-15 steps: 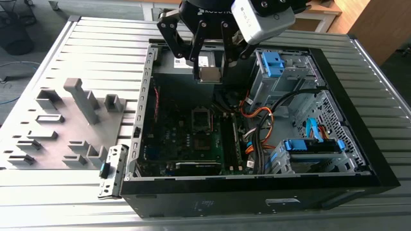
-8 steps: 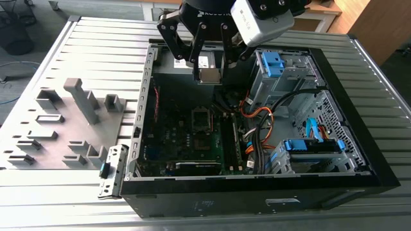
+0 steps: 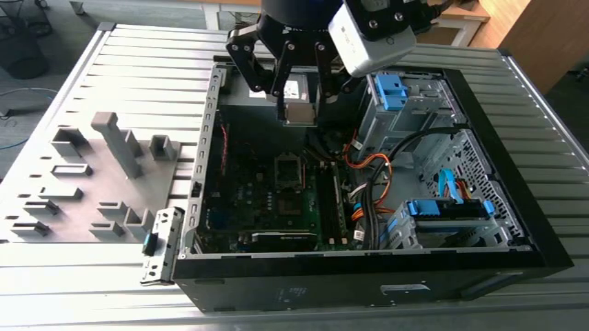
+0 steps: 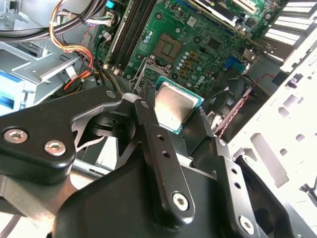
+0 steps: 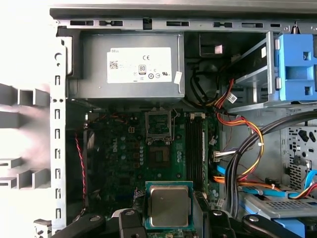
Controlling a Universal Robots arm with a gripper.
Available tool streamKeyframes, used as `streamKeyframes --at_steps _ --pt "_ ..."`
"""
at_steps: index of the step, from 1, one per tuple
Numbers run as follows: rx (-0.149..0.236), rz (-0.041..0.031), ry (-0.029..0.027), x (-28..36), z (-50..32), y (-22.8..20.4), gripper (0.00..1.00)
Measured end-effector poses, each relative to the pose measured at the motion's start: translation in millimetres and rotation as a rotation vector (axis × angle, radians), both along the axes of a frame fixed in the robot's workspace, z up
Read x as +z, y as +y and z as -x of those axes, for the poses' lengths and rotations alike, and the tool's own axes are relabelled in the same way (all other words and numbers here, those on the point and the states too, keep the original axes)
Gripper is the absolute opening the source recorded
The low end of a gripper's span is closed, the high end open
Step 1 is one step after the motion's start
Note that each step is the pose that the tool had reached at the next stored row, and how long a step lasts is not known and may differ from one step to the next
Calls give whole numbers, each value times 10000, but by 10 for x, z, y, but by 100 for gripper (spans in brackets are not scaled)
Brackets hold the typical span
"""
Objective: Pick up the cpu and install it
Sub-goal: 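Place the cpu into insertion slot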
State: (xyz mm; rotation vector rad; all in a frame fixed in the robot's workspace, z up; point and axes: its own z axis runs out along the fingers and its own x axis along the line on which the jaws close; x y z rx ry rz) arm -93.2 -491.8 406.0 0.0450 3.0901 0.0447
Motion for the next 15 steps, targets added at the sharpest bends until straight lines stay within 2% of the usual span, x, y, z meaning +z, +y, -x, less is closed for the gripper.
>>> streamKeyframes --at_steps 9,15 --pt "0 0 0 -149 0 0 47" --pt "0 1 0 -167 0 0 47"
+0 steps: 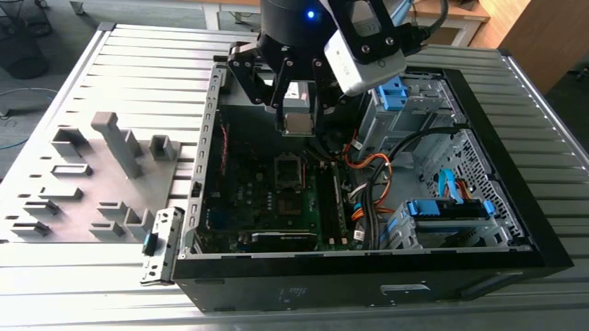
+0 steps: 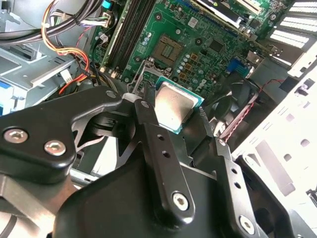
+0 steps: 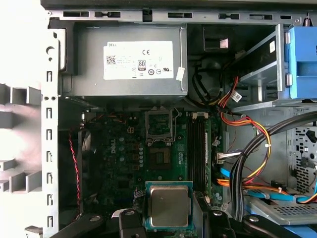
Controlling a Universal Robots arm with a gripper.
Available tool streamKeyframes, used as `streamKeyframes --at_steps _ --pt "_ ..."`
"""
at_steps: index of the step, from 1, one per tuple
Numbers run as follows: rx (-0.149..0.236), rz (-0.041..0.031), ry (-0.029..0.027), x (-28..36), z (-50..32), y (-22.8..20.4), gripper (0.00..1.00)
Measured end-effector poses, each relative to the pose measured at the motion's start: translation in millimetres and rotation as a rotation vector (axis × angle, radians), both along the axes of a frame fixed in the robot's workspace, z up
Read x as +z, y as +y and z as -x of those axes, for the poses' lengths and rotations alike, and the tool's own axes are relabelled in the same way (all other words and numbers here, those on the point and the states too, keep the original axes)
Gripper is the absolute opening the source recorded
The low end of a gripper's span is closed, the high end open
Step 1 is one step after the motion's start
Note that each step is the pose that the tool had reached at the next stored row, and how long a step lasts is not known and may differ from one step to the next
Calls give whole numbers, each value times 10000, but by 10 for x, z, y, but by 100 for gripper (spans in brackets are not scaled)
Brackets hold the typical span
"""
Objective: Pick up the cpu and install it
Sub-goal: 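Place the cpu into insertion slot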
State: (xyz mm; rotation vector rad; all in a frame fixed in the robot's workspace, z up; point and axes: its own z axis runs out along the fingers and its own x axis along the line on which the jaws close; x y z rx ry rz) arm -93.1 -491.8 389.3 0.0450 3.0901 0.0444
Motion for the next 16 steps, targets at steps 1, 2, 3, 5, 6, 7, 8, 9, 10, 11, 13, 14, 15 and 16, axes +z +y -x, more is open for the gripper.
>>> streamKeyframes --at_steps 1,2,3,5,6,7,8,9,10,11,13,14,15,16 --pt "0 0 0 0 0 0 47" --pt "0 1 0 0 0 0 47" --pt "0 -2 -1 -5 0 0 47" --pt "0 -3 -1 -24 0 0 47" --pt "0 0 0 -36 0 0 47" --pt "0 -1 0 -51 0 0 47" --pt "0 -1 -1 -65 0 0 47" --pt "0 0 0 -79 0 0 47" --pt "0 0 0 -93 0 0 47" --pt "0 -1 -1 -108 0 0 47" --pt "-1 0 0 -137 0 0 47" --pt "1 0 0 -153 0 0 47" --pt "1 0 0 -169 0 0 47" --pt "1 1 0 -185 0 0 47"
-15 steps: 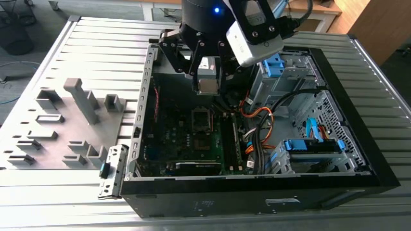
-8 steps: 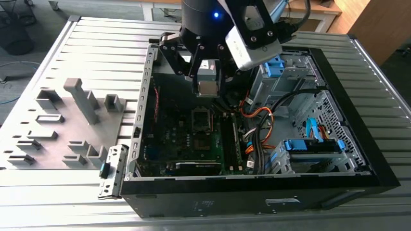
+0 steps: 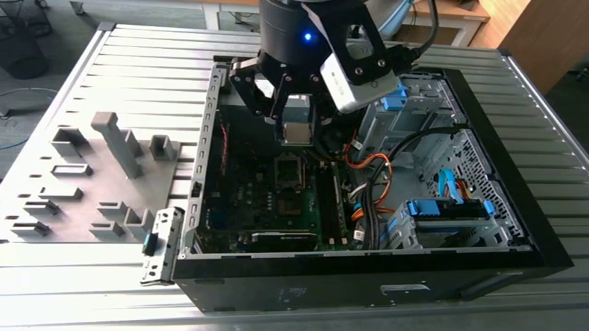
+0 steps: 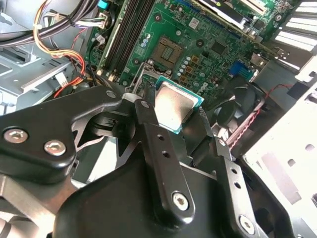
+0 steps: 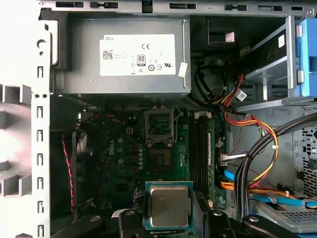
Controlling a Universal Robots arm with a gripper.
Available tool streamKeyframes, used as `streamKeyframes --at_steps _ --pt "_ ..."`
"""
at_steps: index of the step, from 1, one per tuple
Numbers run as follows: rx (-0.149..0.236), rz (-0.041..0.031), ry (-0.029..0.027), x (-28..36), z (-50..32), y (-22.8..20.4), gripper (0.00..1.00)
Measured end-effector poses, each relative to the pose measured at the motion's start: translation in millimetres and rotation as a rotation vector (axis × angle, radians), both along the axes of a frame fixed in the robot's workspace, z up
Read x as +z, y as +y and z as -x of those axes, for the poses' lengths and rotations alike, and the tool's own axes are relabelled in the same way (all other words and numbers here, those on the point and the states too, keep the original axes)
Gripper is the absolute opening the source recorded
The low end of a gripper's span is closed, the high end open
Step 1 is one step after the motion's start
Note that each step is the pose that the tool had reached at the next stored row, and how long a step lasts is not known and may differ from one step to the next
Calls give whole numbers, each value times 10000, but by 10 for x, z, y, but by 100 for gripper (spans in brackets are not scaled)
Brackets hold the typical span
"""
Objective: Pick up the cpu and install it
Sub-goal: 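Place the cpu into insertion slot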
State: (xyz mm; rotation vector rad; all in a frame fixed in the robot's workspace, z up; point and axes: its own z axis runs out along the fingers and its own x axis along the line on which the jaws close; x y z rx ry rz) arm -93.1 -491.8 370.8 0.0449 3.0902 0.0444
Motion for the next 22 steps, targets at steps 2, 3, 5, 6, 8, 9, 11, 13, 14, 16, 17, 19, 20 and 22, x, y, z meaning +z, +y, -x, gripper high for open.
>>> streamKeyframes --at_steps 2,3,5,6,8,9,11,13,14,16,17,19,20,22 --pt "-1 -2 -1 -31 0 0 47" --pt "-1 -1 -1 -44 0 0 47" --pt "-1 -1 -1 -71 0 0 47" --pt "-1 -1 -1 -84 0 0 47" --pt "-1 -1 -1 -113 0 0 47" --pt "0 0 0 -126 0 0 47" --pt "-1 -1 0 -153 0 0 47" --pt "0 -1 -1 -179 0 0 47" --pt "-1 0 0 -192 0 0 47" --pt "-2 0 0 -217 1 0 47" --pt "-1 -1 -1 -230 1 0 47" --pt "0 -1 -1 -253 1 0 47" --pt "-1 -1 0 -265 1 0 47" --pt "-1 -1 -1 -287 2 0 47"
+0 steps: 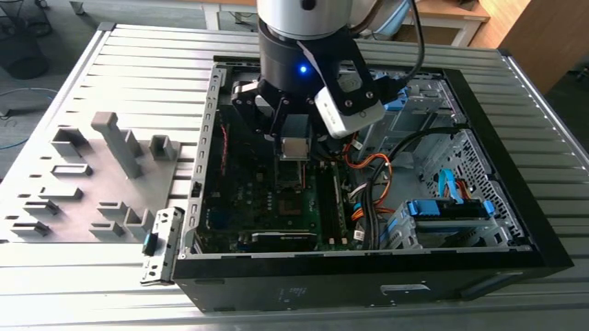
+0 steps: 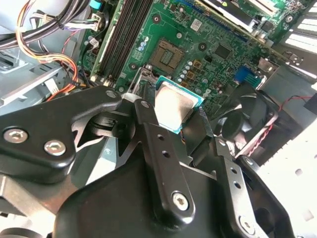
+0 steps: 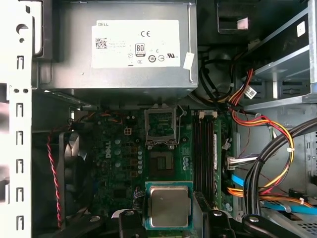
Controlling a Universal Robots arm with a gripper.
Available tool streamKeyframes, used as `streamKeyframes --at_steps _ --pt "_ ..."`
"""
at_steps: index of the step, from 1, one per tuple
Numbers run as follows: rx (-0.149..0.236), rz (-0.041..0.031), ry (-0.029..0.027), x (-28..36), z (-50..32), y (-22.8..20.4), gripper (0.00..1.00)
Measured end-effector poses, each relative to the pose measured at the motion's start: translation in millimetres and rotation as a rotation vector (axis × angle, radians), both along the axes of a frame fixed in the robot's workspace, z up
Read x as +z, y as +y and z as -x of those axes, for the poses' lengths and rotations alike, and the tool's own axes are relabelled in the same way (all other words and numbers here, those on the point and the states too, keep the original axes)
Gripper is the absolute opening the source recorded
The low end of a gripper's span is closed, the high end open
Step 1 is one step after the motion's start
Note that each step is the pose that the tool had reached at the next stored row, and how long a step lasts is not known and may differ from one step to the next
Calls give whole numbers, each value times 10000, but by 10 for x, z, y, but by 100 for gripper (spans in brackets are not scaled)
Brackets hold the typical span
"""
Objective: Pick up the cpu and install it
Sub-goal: 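Place the cpu into insertion slot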
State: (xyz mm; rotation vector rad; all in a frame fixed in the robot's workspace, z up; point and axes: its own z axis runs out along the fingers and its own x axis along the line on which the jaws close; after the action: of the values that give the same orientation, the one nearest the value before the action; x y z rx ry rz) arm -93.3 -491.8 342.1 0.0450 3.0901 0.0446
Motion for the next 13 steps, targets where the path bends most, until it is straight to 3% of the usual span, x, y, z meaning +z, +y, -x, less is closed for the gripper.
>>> streamKeyframes --at_steps 13 --pt "0 1 1 -27 1 0 47"
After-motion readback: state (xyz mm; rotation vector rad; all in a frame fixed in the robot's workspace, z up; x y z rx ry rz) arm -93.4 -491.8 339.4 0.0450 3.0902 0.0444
